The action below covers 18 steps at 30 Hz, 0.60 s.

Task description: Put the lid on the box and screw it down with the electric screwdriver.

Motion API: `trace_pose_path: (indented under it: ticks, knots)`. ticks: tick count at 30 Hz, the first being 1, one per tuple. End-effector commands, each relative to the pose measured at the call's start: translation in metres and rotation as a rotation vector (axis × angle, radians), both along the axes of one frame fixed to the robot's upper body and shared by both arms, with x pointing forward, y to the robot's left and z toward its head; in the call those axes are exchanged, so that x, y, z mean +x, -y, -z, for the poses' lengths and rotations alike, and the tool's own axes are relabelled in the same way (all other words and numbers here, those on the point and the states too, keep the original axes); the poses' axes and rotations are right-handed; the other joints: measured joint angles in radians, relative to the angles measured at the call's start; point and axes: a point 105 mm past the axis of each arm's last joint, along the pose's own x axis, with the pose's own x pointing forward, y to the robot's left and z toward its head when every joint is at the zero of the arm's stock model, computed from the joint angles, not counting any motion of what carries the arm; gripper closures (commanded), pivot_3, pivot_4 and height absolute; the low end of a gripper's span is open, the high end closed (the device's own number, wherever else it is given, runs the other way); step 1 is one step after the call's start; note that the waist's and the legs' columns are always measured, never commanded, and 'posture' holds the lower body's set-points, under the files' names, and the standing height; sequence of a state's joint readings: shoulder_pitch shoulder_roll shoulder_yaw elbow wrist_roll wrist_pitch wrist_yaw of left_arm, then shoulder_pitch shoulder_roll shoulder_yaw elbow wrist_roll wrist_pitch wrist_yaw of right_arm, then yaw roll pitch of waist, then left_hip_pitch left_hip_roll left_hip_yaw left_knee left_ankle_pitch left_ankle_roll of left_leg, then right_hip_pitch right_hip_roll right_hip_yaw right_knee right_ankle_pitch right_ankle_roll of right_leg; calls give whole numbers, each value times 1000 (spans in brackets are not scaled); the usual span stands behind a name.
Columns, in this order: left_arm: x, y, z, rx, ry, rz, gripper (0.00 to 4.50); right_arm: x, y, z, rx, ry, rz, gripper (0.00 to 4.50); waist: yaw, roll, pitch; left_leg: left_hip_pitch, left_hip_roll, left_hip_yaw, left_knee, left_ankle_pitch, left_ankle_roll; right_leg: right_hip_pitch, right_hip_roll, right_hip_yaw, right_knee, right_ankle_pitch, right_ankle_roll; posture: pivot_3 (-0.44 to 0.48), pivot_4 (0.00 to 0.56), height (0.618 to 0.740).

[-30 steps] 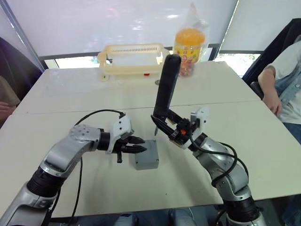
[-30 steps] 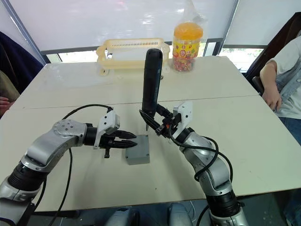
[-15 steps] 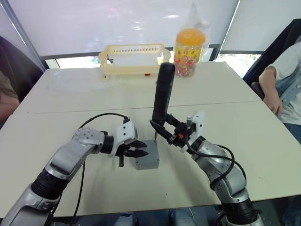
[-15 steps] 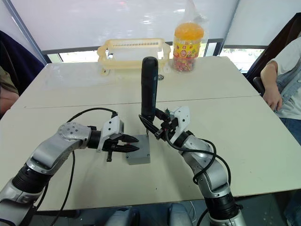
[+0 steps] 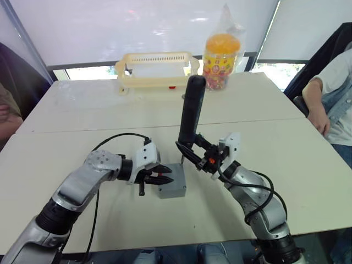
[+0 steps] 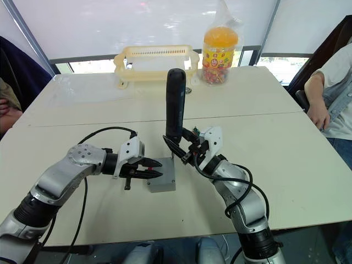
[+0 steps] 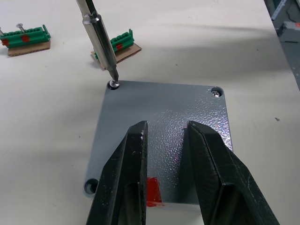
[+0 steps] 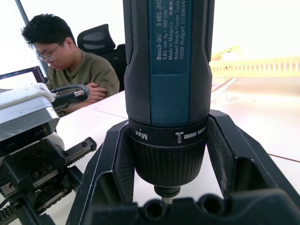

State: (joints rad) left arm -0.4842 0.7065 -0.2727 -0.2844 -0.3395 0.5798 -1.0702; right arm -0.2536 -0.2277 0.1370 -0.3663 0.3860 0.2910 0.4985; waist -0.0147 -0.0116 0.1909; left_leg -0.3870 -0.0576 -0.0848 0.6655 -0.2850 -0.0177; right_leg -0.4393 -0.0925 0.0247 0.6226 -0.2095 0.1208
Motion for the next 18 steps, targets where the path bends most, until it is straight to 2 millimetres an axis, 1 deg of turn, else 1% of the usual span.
trace_pose_path:
  ticks: [1, 11, 18]
  knots:
    - [-2, -1, 3, 10, -9, -5, 3181, -2, -2, -14, 26, 62, -9, 2731, 0, 0, 0, 0, 0, 0, 0, 0, 0, 0, 0, 0, 0, 0, 0, 0, 150, 740]
    - [-3, -1, 4, 8, -12, -7, 3181, -4, -4, -17, 30, 70, -20, 2731, 0, 0, 0, 1, 0, 0, 0, 0, 0, 0, 0, 0, 2, 0, 0, 0, 150, 740]
    - [-2, -1, 5, 8, -14, -7, 3181, -4, -3, -26, 36, 97, -10, 2731, 0, 0, 0, 1, 0, 0, 0, 0, 0, 0, 0, 0, 2, 0, 0, 0, 150, 740]
